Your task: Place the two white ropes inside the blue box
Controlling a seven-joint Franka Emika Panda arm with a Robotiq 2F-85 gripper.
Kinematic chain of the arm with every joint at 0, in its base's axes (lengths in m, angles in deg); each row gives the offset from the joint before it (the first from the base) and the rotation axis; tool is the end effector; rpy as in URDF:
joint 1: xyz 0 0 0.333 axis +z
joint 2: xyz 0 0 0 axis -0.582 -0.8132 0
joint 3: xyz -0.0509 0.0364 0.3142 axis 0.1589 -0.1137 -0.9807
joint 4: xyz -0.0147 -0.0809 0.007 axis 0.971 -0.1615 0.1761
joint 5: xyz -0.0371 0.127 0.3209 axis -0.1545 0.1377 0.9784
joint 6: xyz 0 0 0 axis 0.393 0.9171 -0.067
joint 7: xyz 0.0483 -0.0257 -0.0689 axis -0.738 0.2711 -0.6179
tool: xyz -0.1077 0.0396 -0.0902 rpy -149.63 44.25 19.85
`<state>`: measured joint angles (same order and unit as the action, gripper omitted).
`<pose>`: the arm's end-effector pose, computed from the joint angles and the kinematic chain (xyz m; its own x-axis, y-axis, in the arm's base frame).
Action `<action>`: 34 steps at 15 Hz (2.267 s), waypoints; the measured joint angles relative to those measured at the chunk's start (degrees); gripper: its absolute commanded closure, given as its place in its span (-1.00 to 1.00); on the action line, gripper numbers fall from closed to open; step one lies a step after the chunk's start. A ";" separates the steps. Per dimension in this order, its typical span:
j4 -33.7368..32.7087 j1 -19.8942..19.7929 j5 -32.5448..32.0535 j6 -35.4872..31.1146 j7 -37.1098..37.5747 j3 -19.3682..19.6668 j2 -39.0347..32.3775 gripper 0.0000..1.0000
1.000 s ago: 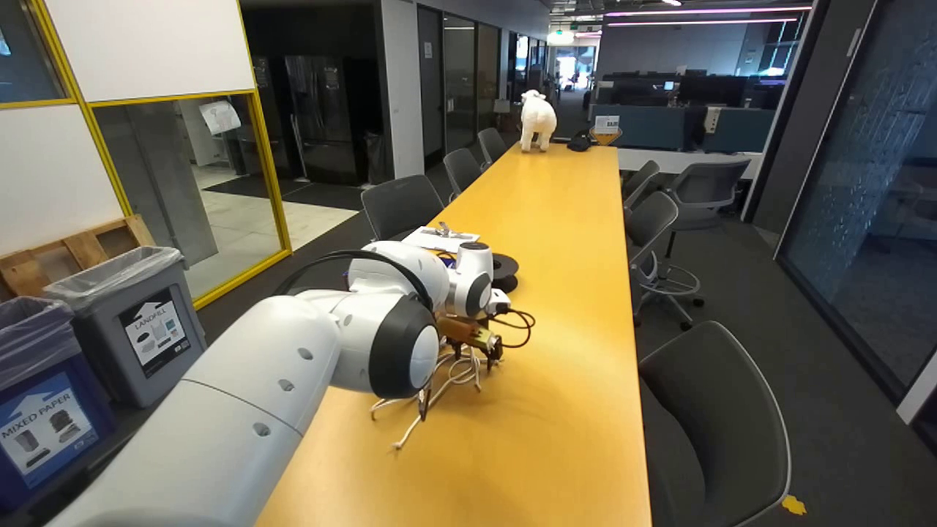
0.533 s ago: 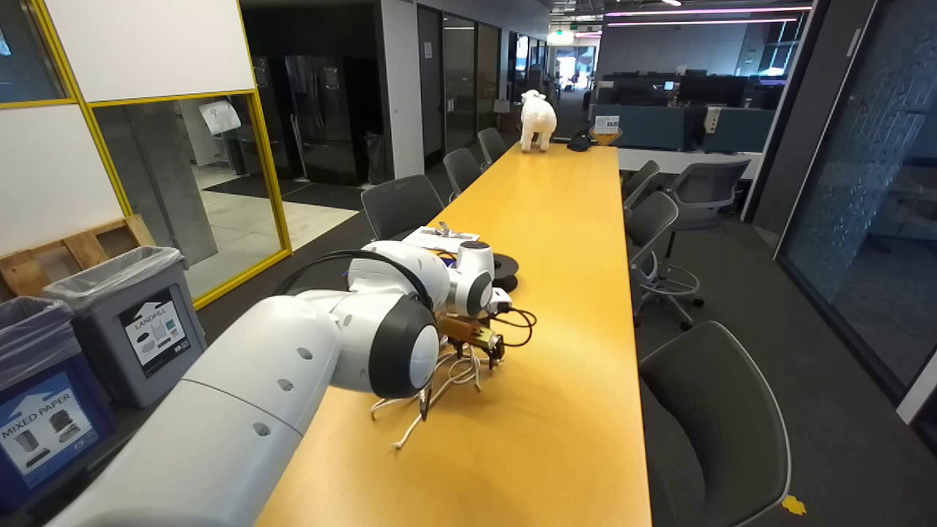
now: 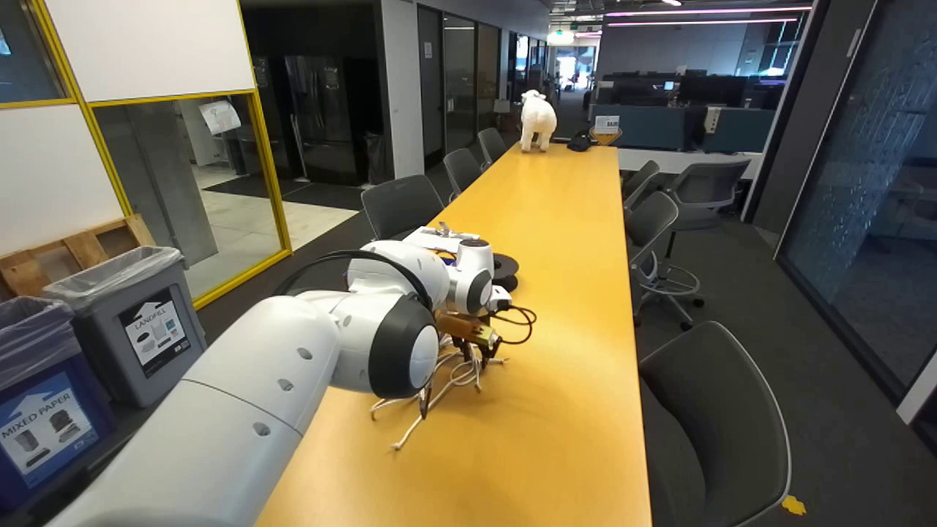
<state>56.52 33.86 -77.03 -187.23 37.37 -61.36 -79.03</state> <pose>0.7457 -0.0469 0.1207 0.9901 -0.1378 0.0272 -0.1388 -0.9894 0.0427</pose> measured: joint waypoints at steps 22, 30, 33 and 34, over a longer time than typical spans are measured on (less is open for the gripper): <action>12.45 -9.69 11.56 6.76 -22.32 -12.43 17.47 0.83; 23.84 -11.21 21.96 9.02 -26.43 -14.20 37.25 0.82; 24.25 -9.60 24.58 8.27 -24.08 -14.08 42.14 0.82; 24.34 -8.81 25.61 7.13 -22.58 -14.04 43.49 0.82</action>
<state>80.86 25.05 -51.41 -180.10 14.79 -75.40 -35.54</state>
